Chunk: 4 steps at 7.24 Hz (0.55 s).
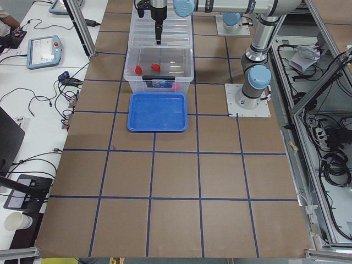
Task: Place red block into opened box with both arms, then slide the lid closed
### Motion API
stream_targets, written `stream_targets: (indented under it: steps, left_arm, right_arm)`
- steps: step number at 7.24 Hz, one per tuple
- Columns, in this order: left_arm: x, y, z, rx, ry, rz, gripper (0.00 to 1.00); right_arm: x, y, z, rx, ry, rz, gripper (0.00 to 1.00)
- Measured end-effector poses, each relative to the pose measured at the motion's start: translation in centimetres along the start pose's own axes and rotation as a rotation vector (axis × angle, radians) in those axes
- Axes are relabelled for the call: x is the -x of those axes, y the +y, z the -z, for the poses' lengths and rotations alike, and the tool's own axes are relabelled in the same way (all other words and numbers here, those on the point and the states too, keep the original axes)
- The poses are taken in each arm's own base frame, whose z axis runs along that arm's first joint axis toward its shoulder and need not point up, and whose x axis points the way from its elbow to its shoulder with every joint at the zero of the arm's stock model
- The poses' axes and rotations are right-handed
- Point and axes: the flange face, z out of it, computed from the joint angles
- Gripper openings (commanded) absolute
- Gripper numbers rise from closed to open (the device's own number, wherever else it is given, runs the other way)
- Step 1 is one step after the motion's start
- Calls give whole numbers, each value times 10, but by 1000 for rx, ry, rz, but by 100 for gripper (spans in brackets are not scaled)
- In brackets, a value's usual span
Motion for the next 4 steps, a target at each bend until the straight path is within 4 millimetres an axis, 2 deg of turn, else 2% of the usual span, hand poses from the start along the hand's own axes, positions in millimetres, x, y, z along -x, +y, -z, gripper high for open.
stream_targets:
  steps: [2, 4]
  left_arm:
    - [0, 2, 8, 8, -3, -1, 100]
    - [-1, 0, 6, 13, -3, -2, 100]
  right_arm:
    - [-11, 1, -16, 2, -4, -22, 100]
    - [-7, 5, -37, 10, -10, -29, 100]
